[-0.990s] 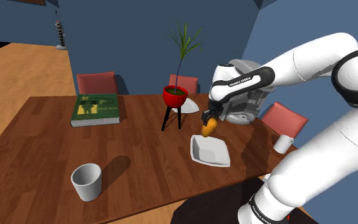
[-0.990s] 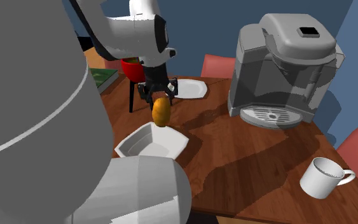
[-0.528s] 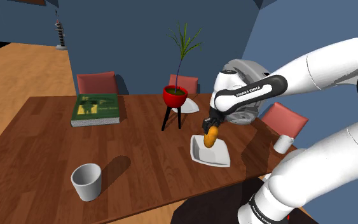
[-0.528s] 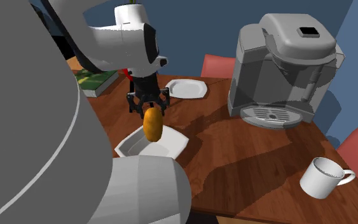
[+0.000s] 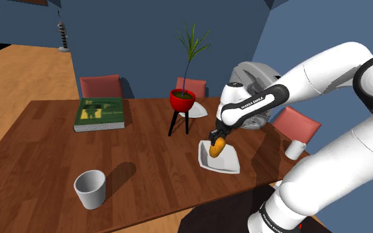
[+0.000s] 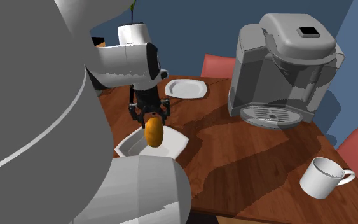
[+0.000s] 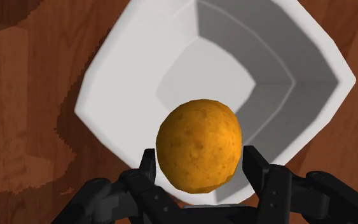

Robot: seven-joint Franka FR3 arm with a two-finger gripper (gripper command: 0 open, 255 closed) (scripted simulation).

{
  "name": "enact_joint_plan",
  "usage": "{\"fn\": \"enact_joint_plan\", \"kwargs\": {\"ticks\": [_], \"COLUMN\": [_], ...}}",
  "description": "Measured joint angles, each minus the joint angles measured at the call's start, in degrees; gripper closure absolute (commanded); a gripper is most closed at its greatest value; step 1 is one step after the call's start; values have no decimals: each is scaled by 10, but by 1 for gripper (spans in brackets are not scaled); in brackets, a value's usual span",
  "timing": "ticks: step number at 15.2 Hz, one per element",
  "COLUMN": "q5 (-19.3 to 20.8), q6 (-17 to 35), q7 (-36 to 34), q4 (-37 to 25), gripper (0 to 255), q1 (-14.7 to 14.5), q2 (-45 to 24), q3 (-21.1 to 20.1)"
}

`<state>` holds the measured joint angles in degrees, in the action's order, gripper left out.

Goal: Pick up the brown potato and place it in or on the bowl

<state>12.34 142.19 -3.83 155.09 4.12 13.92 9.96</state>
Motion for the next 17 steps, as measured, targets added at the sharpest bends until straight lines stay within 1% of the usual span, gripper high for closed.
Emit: {"fn": "enact_joint_plan", "kwargs": {"ticks": [5,10,11,17], "q5": [3,3,3,3], "q6": [42,45,44,43], "q7": [-4,-4,-5,-6], "q4": [4,4,5,9], "gripper": [255,255,0,0], "q1": [1,1,1,1], "q2": [-30,-31,-30,-34], "q3": [1,1,1,1]}}
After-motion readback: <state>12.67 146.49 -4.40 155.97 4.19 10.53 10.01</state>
